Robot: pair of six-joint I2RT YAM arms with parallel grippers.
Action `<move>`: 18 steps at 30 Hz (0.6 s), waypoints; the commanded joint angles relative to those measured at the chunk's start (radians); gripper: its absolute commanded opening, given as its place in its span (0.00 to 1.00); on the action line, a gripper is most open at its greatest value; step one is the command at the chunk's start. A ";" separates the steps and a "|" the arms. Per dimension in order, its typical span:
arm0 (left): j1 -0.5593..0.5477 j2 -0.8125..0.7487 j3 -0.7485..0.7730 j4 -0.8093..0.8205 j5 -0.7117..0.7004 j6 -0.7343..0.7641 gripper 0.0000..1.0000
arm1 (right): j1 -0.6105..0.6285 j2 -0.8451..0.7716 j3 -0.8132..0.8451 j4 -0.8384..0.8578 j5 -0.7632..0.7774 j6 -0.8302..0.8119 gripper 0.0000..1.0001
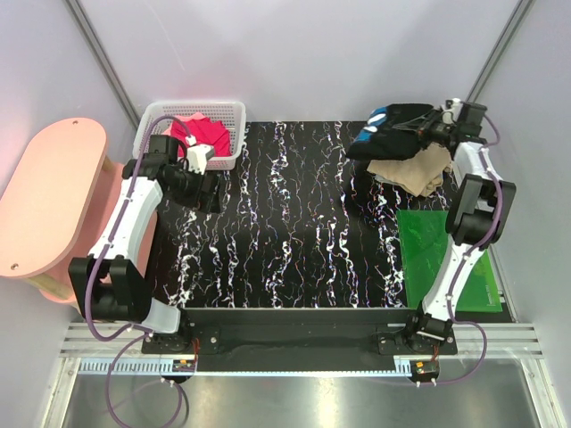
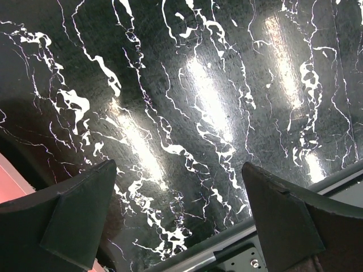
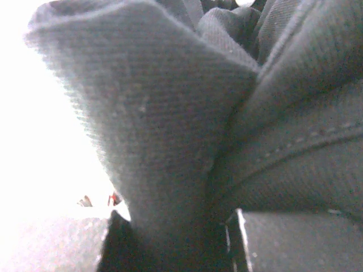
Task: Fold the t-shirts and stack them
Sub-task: Put the neatly folded tshirt into the corner of the board with the right arm
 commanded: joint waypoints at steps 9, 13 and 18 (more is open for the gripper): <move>0.036 -0.057 -0.016 0.015 0.058 0.037 0.99 | -0.149 -0.043 -0.014 -0.161 0.058 -0.120 0.00; 0.038 -0.057 -0.011 0.015 0.075 0.046 0.99 | -0.149 -0.028 -0.061 -0.206 0.103 -0.153 0.00; 0.066 -0.066 -0.014 0.017 0.087 0.054 0.99 | -0.149 -0.024 -0.060 -0.350 0.271 -0.238 0.12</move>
